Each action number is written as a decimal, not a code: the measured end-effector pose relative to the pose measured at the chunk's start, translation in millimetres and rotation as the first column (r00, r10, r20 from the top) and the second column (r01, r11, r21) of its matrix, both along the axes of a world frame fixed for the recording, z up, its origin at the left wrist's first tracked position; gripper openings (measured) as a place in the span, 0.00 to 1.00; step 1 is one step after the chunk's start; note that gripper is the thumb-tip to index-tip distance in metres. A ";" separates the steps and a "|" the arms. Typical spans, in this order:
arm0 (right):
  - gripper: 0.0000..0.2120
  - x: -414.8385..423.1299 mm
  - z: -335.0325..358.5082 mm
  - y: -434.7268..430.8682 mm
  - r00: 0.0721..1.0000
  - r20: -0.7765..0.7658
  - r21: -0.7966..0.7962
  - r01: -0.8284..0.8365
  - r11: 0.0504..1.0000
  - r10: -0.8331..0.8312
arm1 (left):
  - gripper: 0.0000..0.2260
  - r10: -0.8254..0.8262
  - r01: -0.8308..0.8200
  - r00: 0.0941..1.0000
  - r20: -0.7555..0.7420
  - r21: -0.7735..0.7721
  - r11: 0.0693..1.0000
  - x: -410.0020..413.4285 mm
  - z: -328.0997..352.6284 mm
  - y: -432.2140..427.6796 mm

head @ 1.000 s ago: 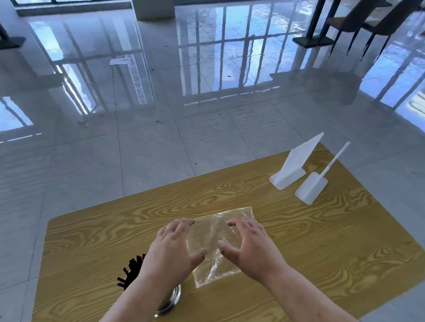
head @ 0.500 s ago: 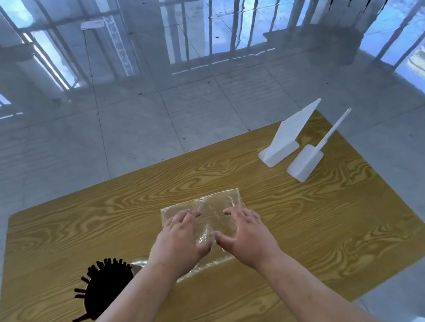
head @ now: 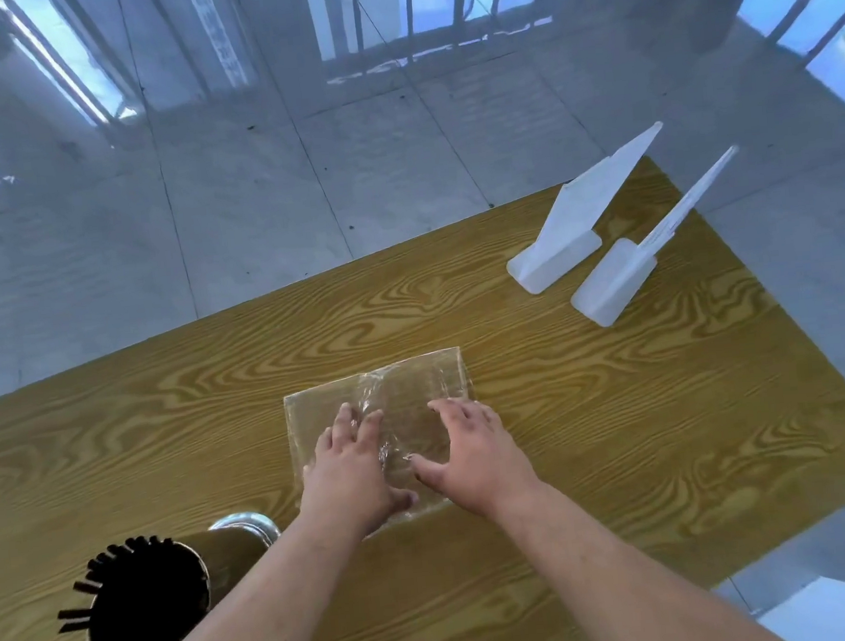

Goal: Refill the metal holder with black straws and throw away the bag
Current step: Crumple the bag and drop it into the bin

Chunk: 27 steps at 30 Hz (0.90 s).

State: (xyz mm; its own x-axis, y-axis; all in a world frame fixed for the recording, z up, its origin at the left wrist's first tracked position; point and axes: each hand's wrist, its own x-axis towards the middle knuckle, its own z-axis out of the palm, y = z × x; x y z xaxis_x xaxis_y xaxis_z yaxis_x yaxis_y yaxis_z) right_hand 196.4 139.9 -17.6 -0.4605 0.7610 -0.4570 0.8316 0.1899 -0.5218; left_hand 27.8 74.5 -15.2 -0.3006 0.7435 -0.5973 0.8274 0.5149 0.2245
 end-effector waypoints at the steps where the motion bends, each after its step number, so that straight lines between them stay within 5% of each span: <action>1: 0.39 0.4 -0.8 0.4 1.000 0.004 0.004 -0.003 1.000 0.003 | 0.56 -0.016 0.016 0.999 -0.036 -0.002 1.000 1.0 -2.9 0.6; 6: 0.38 2.5 -1.6 0.6 1.000 -0.003 0.004 -0.026 1.000 0.026 | 0.50 -0.160 0.160 0.966 -0.205 -0.018 0.987 5.0 -8.0 6.7; 16: 0.38 7.7 10.3 -13.7 0.996 -0.076 -0.138 0.043 0.989 -0.053 | 0.04 -0.181 0.194 0.977 -0.110 0.124 0.973 13.3 7.8 9.3; 22: 0.37 14.5 33.7 -22.0 0.880 -0.225 -0.384 0.315 0.868 -0.418 | 0.08 0.099 -0.157 0.972 0.214 0.271 0.950 23.0 35.0 -0.9; 27: 0.36 8.7 61.6 -45.2 0.619 -0.329 -0.669 0.380 0.639 -0.713 | 0.04 0.278 -0.492 0.689 0.670 0.150 0.858 28.0 65.9 -12.3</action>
State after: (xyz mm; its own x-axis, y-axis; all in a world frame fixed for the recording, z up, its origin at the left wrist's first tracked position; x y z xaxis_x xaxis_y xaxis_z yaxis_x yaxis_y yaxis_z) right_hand 205.1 94.7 43.9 -0.3099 0.6827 -0.6618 0.2282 -0.6223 -0.7488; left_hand 55.8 62.3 50.7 -0.2548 0.8128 -0.5239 0.1972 0.5741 0.7947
